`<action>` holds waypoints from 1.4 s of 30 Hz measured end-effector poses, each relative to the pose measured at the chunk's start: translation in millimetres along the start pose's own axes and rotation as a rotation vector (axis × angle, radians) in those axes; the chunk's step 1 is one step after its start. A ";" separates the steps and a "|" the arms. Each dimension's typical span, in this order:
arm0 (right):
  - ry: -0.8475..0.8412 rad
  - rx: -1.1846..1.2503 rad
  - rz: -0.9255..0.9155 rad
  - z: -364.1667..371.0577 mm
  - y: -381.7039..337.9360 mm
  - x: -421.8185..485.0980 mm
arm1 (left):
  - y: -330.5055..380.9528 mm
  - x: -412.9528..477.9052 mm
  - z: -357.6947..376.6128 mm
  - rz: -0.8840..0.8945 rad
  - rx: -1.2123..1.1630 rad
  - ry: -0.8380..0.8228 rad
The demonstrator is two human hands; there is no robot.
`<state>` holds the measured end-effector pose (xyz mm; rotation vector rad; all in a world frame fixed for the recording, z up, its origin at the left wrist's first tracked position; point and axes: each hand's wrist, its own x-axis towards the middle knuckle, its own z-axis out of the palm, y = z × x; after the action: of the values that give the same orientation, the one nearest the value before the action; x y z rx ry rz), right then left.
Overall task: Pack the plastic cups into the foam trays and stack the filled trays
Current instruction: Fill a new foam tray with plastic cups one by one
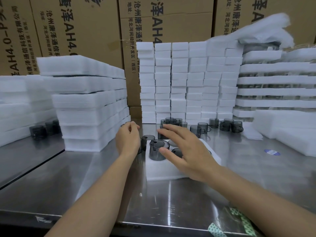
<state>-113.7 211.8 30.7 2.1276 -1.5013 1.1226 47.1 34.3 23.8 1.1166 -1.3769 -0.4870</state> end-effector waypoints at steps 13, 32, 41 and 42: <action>-0.327 -0.140 -0.063 5.5 -17.0 -6.7 | -0.1 -0.7 1.2 0.026 -0.004 0.011; -0.451 -0.102 0.023 5.1 -9.4 -1.1 | -0.4 -2.9 2.9 0.024 0.017 -0.020; -0.260 0.169 0.168 9.8 -6.6 17.0 | -1.3 -0.6 5.5 0.036 -0.005 -0.010; -0.287 0.162 0.160 9.2 -7.5 18.1 | -1.2 -0.6 5.6 0.036 -0.006 -0.008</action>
<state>-100.4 197.2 39.5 2.3979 -1.7883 1.0576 42.2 32.3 21.5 1.0842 -1.3995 -0.4695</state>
